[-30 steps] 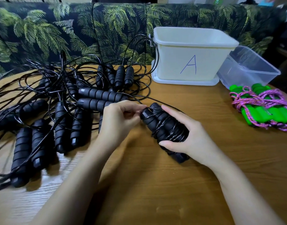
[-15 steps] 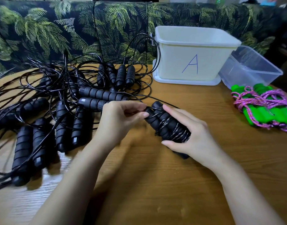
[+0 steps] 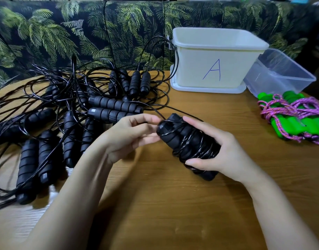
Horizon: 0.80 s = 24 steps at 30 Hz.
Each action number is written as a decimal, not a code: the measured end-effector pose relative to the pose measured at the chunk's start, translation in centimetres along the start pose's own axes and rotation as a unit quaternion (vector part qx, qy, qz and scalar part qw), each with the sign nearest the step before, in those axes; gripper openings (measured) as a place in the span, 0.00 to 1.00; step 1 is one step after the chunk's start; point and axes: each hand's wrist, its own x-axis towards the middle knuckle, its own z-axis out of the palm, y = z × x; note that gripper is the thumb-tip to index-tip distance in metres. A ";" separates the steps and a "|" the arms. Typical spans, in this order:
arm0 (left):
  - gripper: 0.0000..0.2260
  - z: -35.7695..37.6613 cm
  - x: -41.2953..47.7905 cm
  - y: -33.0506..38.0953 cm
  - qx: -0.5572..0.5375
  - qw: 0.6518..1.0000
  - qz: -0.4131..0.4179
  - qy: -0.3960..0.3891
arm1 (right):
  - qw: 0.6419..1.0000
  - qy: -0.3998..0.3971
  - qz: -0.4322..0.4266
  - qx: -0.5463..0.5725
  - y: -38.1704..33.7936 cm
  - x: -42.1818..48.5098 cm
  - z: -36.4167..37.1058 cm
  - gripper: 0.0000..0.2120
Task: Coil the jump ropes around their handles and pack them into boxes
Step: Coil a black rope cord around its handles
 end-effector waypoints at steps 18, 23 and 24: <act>0.05 2.2 1.3 -3.6 0.258 0.943 0.183 0.100 | 0.895 0.028 0.086 -0.436 -1.2 -1.7 1.6 0.44; 0.14 2.2 1.2 -3.8 0.340 0.892 0.291 0.061 | 0.906 0.065 0.060 -0.413 -0.7 -2.1 1.3 0.40; 0.13 2.1 1.3 -3.7 0.349 0.884 0.306 0.051 | 0.908 0.069 0.058 -0.410 -0.7 -2.1 1.3 0.39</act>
